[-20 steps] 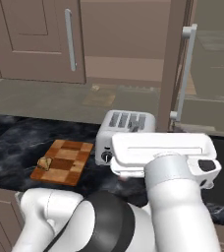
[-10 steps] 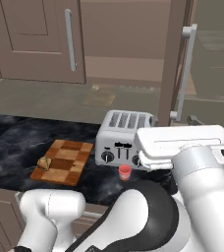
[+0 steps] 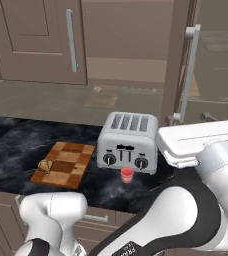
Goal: Pick the bread, place it on the cutting board, pick the jam, place it on the counter, and close the cabinet.
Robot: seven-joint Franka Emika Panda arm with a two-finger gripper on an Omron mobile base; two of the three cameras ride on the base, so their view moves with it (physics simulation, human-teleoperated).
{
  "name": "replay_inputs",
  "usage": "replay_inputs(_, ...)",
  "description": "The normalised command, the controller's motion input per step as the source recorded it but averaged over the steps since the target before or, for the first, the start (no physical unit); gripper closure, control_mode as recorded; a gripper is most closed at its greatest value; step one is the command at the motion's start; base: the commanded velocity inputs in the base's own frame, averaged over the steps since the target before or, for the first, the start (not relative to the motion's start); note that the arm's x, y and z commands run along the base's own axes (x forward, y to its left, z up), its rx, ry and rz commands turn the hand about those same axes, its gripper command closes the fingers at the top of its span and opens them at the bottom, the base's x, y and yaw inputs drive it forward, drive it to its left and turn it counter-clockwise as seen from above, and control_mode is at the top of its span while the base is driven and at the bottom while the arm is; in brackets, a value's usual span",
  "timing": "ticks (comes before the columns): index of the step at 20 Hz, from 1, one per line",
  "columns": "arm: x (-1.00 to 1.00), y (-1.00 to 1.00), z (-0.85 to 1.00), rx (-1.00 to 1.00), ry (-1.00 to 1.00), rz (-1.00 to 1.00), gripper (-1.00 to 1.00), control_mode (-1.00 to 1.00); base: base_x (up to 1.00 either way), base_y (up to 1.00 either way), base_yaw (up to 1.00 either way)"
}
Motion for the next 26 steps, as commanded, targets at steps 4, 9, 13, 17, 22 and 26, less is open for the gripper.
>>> replay_inputs(4,0.2,-0.04,-0.07,0.0,0.0,0.1,-1.0,-1.0,0.0,0.0,0.0)
replay_inputs(9,0.15,-0.12,-0.08,0.0,0.0,0.11,-1.0,-1.0,0.0,0.0,0.0)
replay_inputs(13,0.17,-0.17,-0.02,0.0,0.0,0.12,-1.0,-1.0,0.0,0.0,0.0)
replay_inputs(17,0.15,-0.04,-0.01,0.0,0.01,0.1,-1.0,-1.0,0.0,0.0,0.0)
replay_inputs(22,0.06,-0.02,0.0,0.0,0.01,0.11,-1.0,-1.0,0.0,0.0,0.0)
replay_inputs(26,0.01,0.0,0.0,0.0,0.0,0.12,-1.0,-1.0,0.0,0.0,0.0)
